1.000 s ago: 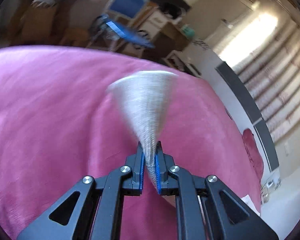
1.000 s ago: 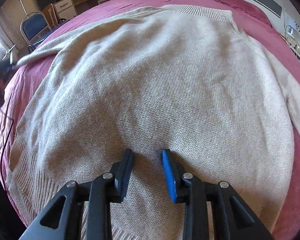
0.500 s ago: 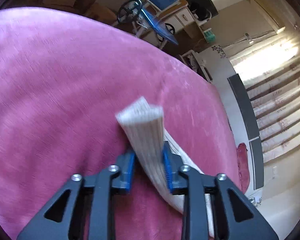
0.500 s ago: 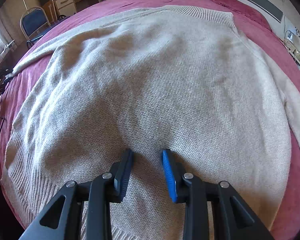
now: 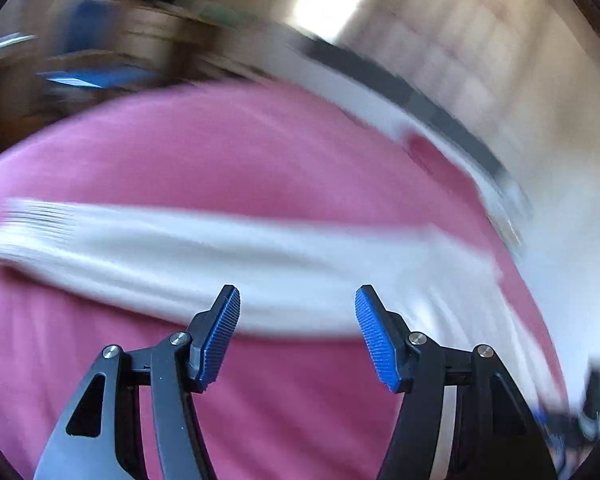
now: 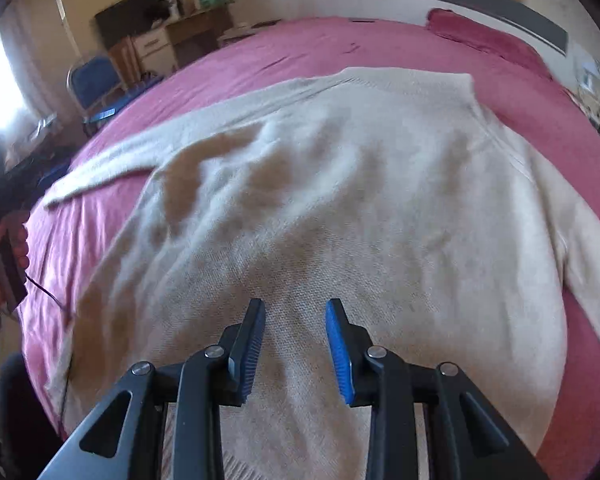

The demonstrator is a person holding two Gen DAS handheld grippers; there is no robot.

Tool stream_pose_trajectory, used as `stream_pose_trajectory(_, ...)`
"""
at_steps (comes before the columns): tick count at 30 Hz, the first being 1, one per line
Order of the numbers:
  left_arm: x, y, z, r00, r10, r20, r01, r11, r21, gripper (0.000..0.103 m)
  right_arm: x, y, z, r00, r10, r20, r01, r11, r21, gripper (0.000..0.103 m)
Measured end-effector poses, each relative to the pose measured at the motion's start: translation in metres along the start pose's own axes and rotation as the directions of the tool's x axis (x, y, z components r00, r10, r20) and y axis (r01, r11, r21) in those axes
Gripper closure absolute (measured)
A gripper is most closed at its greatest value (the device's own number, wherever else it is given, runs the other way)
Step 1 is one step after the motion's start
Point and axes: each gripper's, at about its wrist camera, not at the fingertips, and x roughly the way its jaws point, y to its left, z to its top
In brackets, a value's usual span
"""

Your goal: Fold clothes

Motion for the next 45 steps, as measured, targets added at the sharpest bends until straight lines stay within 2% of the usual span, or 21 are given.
stream_pose_trajectory(2,0.024,-0.057,-0.017,0.993,-0.054,-0.105,0.069,0.987,0.145,0.040,0.022,-0.005,-0.005,0.994,-0.047,-0.099,0.046,0.999,-0.006,0.072)
stream_pose_trajectory(4,0.042,-0.093,-0.043,0.973,-0.014,-0.229,0.074,0.963,0.258,0.040,0.035,-0.008,-0.025,0.977,-0.011,-0.214,0.016,1.000,0.020,0.071)
stream_pose_trajectory(5,0.048,-0.103,-0.054,0.960,0.013,-0.278,0.074,0.951,0.301,0.040,0.030,-0.009,-0.034,0.979,-0.001,-0.203,0.004,1.000,0.018,0.071)
stream_pose_trajectory(10,0.024,-0.108,-0.115,0.916,0.181,-0.358,-0.035,0.925,0.379,0.040,-0.001,-0.017,-0.088,0.966,0.036,-0.254,-0.042,0.999,-0.017,0.071)
stream_pose_trajectory(12,0.007,-0.107,-0.129,0.903,0.207,-0.377,-0.056,0.926,0.375,0.040,-0.012,-0.019,-0.105,0.964,0.038,-0.264,-0.043,0.999,-0.013,0.071)
stream_pose_trajectory(16,-0.020,-0.116,-0.156,0.885,0.296,-0.358,-0.079,0.855,0.512,0.039,-0.028,-0.007,-0.129,0.958,-0.020,-0.285,-0.006,0.996,-0.088,0.071)
stream_pose_trajectory(20,-0.044,-0.103,-0.150,0.874,0.242,-0.421,-0.069,0.920,0.386,0.039,-0.035,0.005,-0.132,0.945,-0.054,-0.324,-0.009,0.981,-0.192,0.071)
stream_pose_trajectory(21,-0.052,-0.099,-0.144,0.887,0.202,-0.415,-0.069,0.947,0.314,0.039,-0.037,0.005,-0.130,0.941,-0.049,-0.334,-0.021,0.979,-0.204,0.071)
stream_pose_trajectory(23,-0.062,-0.099,-0.132,0.920,0.141,-0.365,-0.058,0.972,0.229,0.039,-0.051,-0.004,-0.117,0.959,0.012,-0.282,-0.059,0.985,-0.160,0.071)
stream_pose_trajectory(24,-0.065,-0.105,-0.122,0.943,0.127,-0.309,-0.063,0.976,0.210,0.039,-0.057,-0.009,-0.109,0.970,0.039,-0.238,-0.073,0.988,-0.135,0.071)
stream_pose_trajectory(26,-0.064,-0.120,-0.110,0.967,0.125,-0.224,-0.078,0.975,0.208,0.039,-0.067,-0.025,-0.082,0.989,0.048,-0.141,-0.061,0.994,-0.088,0.071)
stream_pose_trajectory(27,-0.058,-0.131,-0.103,0.978,0.110,-0.176,-0.072,0.975,0.209,0.039,-0.067,-0.033,-0.063,0.995,0.003,-0.095,-0.011,0.997,-0.080,0.071)
stream_pose_trajectory(31,-0.007,-0.155,-0.086,0.981,0.118,-0.152,-0.074,0.960,0.270,0.037,-0.034,-0.053,-0.005,0.985,-0.167,-0.049,0.162,0.982,-0.093,0.071)
stream_pose_trajectory(34,0.043,-0.175,-0.093,0.940,0.216,-0.263,-0.105,0.920,0.379,0.037,0.002,-0.082,0.020,0.973,-0.217,-0.077,0.213,0.975,-0.061,0.071)
stream_pose_trajectory(35,0.045,-0.177,-0.103,0.940,0.233,-0.247,-0.114,0.902,0.417,0.037,0.013,-0.096,0.023,0.969,-0.222,-0.106,0.220,0.975,-0.032,0.071)
stream_pose_trajectory(36,0.044,-0.178,-0.114,0.942,0.248,-0.224,-0.124,0.882,0.454,0.036,0.022,-0.101,0.016,0.969,-0.199,-0.144,0.199,0.980,-0.017,0.071)
stream_pose_trajectory(38,0.034,-0.173,-0.124,0.946,0.249,-0.207,-0.136,0.885,0.445,0.034,0.040,-0.111,0.002,0.964,-0.152,-0.216,0.159,0.987,0.014,0.070)
stream_pose_trajectory(40,0.025,-0.170,-0.127,0.946,0.245,-0.211,-0.142,0.902,0.408,0.034,0.029,-0.108,-0.031,0.976,-0.151,-0.156,0.154,0.988,0.006,0.066)
stream_pose_trajectory(42,0.017,-0.174,-0.130,0.947,0.246,-0.206,-0.147,0.903,0.403,0.034,0.019,-0.103,-0.067,0.974,-0.101,-0.202,0.102,0.995,-0.005,0.065)
stream_pose_trajectory(43,0.015,-0.177,-0.132,0.950,0.243,-0.199,-0.147,0.905,0.400,0.034,0.007,-0.104,-0.077,0.982,-0.068,-0.179,0.070,0.998,0.002,0.065)
stream_pose_trajectory(45,0.012,-0.195,-0.122,0.971,0.172,-0.167,-0.104,0.931,0.350,0.034,-0.024,-0.118,-0.088,0.996,0.028,-0.086,-0.025,0.999,0.034,0.068)
